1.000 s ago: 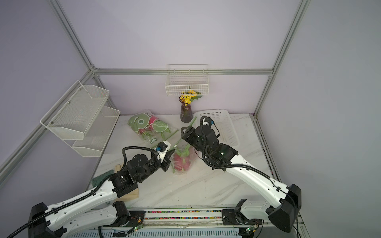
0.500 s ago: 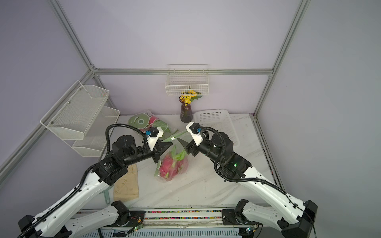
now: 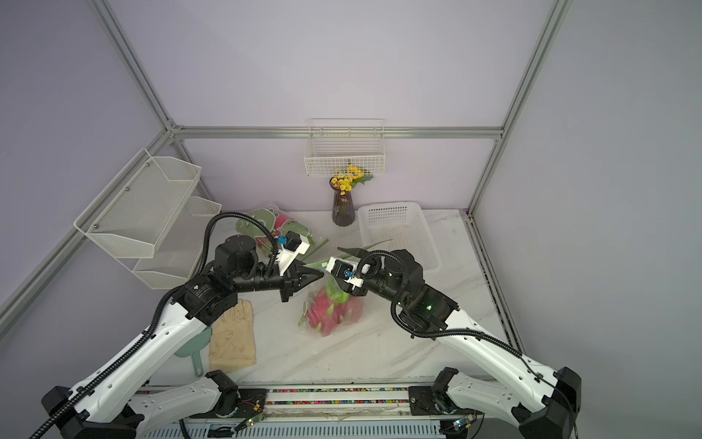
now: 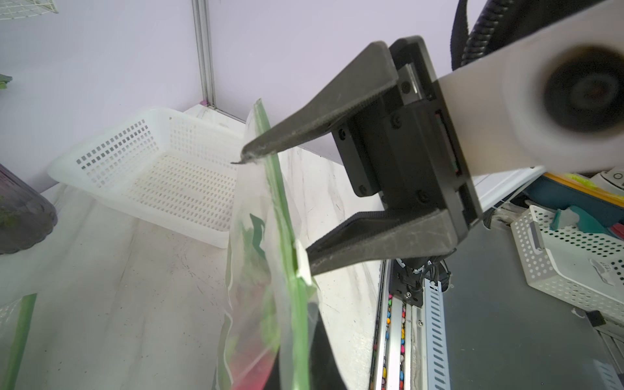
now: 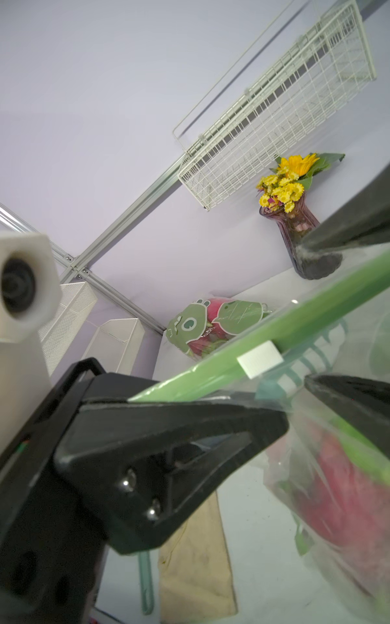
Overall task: Open the zip-top bag and take out the dragon fruit
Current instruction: Pick up the zipper food storage bag at the center of the board, then unzip the zipper on the zipper food storage bag.
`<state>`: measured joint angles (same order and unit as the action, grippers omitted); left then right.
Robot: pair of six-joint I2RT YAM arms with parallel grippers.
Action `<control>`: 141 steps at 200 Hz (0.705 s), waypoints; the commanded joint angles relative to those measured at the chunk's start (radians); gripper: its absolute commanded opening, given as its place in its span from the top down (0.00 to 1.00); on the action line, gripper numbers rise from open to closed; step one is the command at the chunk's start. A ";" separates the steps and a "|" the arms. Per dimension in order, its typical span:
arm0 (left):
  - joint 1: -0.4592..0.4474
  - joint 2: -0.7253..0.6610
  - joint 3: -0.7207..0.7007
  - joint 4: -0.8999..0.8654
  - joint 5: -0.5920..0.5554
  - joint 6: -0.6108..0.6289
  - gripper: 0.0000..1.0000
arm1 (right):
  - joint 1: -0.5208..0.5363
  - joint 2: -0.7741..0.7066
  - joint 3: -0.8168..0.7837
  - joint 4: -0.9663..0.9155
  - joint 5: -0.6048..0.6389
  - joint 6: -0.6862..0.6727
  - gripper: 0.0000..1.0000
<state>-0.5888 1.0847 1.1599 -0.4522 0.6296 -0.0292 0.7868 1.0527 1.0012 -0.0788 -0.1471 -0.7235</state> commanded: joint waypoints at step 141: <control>0.033 0.014 0.028 0.072 0.196 0.033 1.00 | 0.002 0.045 0.069 -0.101 0.050 -0.187 1.00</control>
<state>-0.5629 1.1095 1.1599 -0.4717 0.7715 -0.0139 0.7868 1.0931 1.0298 -0.1596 -0.0853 -0.8921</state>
